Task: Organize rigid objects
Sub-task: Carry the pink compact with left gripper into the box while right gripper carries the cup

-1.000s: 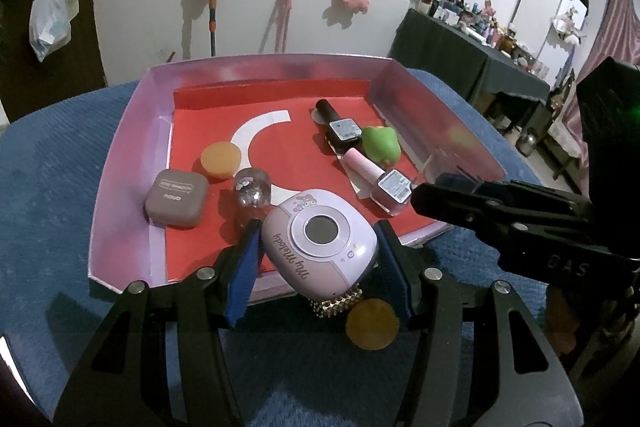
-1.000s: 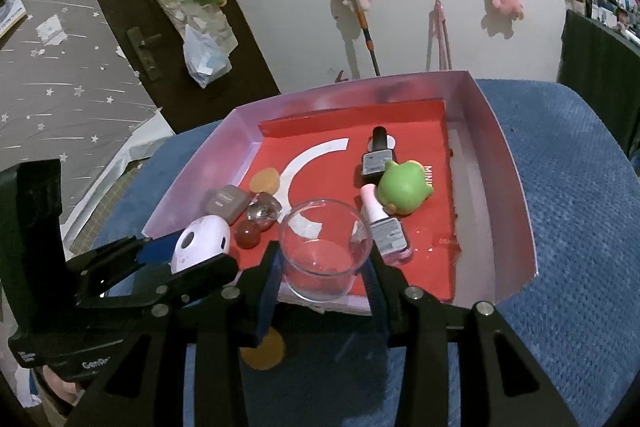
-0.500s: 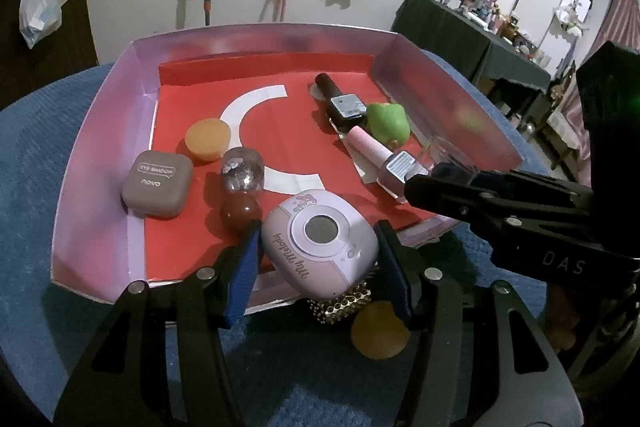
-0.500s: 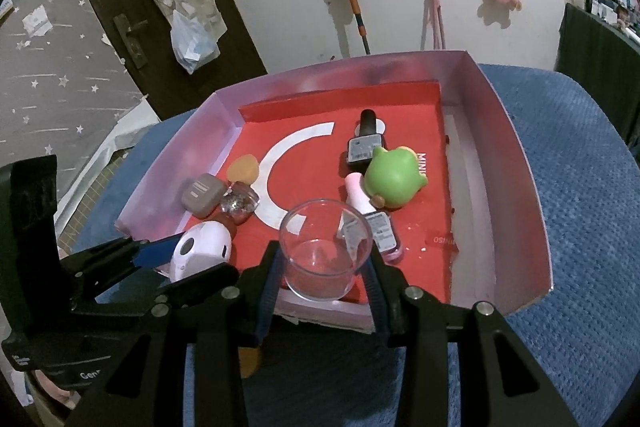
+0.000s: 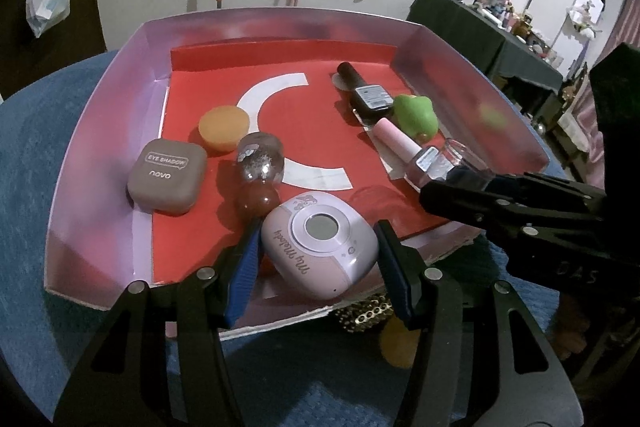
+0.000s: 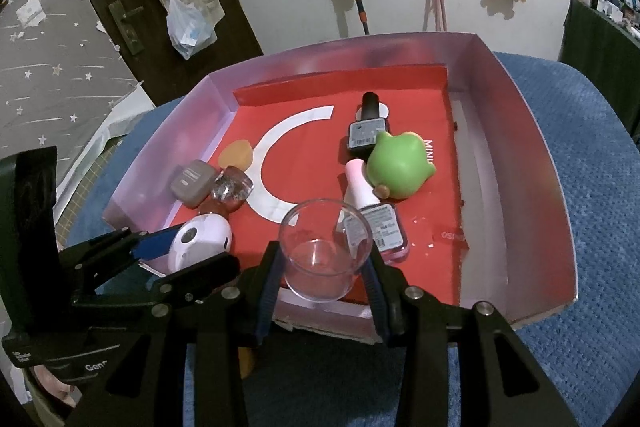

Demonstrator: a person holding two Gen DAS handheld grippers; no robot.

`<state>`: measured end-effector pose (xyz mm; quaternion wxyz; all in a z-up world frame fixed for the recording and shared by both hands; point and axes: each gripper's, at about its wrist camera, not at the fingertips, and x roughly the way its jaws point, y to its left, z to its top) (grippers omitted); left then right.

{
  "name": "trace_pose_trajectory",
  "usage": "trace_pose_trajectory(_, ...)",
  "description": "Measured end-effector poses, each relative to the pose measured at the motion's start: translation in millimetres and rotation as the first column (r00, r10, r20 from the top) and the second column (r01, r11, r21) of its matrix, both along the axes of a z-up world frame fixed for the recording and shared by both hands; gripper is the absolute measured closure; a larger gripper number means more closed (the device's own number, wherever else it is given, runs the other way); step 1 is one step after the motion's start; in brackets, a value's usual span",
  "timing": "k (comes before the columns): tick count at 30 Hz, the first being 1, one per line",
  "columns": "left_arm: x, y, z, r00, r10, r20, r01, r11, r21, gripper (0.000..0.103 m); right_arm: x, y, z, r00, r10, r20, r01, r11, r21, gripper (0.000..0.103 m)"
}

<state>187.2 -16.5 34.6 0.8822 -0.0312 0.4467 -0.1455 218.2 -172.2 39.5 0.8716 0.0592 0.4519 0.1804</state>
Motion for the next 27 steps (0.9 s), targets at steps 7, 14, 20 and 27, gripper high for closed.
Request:
trace_pose_trajectory(7, 4.0, 3.3, -3.1, 1.0, 0.02, -0.002, -0.02, 1.0, 0.013, 0.049, 1.4, 3.1, 1.0, 1.0, 0.004, 0.001, -0.004, 1.0, -0.007, 0.06)
trace_pose_trajectory(14, 8.3, 11.3, -5.8, 0.999, 0.054, 0.003, -0.054, 0.998, 0.033, 0.049, 2.4, 12.5, -1.4, 0.999, 0.034, -0.005, -0.034, 0.999, -0.014, 0.061)
trace_pose_trajectory(20, 12.6, 16.5, -8.2, 0.998, 0.068, -0.001, -0.068, 0.997, 0.033, 0.049, 6.1, 19.3, -8.5, 0.999, 0.044, -0.018, -0.044, 0.998, -0.039, 0.061)
trace_pose_trajectory(27, 14.3, 15.8, -9.7, 0.997, 0.072, 0.003, -0.072, 0.996, 0.043, 0.049, 10.2, 16.9, -11.8, 1.0, 0.009, 0.003, -0.009, 0.994, -0.105, 0.061)
